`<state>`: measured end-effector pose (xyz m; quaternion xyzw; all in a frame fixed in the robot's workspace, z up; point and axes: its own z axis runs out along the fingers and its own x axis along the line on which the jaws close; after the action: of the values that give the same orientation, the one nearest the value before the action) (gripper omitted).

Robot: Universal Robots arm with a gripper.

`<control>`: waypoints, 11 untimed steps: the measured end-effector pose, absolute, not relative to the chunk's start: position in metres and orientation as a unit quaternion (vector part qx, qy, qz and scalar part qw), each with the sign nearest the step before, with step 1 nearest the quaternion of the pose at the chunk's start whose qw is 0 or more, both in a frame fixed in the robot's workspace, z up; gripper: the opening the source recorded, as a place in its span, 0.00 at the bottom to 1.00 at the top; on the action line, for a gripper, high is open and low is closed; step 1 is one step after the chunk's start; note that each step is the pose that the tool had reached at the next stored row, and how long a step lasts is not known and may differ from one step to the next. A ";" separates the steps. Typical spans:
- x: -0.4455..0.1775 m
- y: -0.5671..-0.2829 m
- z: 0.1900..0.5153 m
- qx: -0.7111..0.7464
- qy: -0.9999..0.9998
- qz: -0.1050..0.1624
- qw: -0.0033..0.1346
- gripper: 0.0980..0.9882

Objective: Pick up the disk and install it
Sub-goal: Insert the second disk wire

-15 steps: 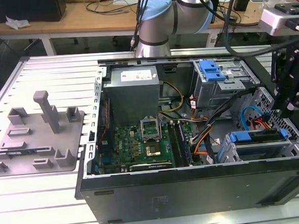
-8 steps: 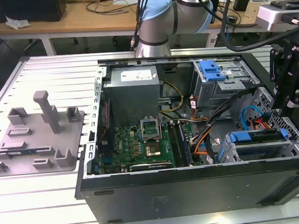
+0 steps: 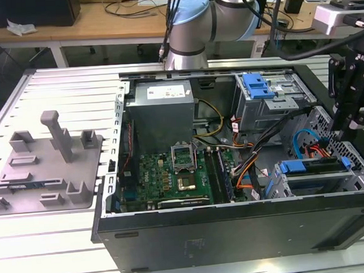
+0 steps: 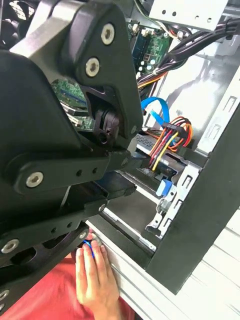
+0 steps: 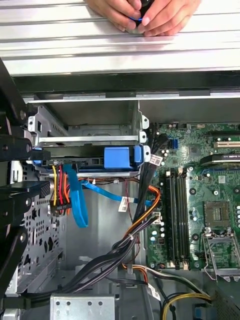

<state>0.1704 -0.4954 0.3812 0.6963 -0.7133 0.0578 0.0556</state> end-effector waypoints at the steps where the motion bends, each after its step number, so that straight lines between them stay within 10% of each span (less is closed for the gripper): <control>1: 0.171 -0.495 0.381 0.696 -0.713 0.057 0.056 0.23; 11: 0.171 -0.495 0.378 0.696 -0.713 0.056 0.059 0.23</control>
<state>0.1705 -0.4949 0.3778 0.6964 -0.7130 0.0558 0.0590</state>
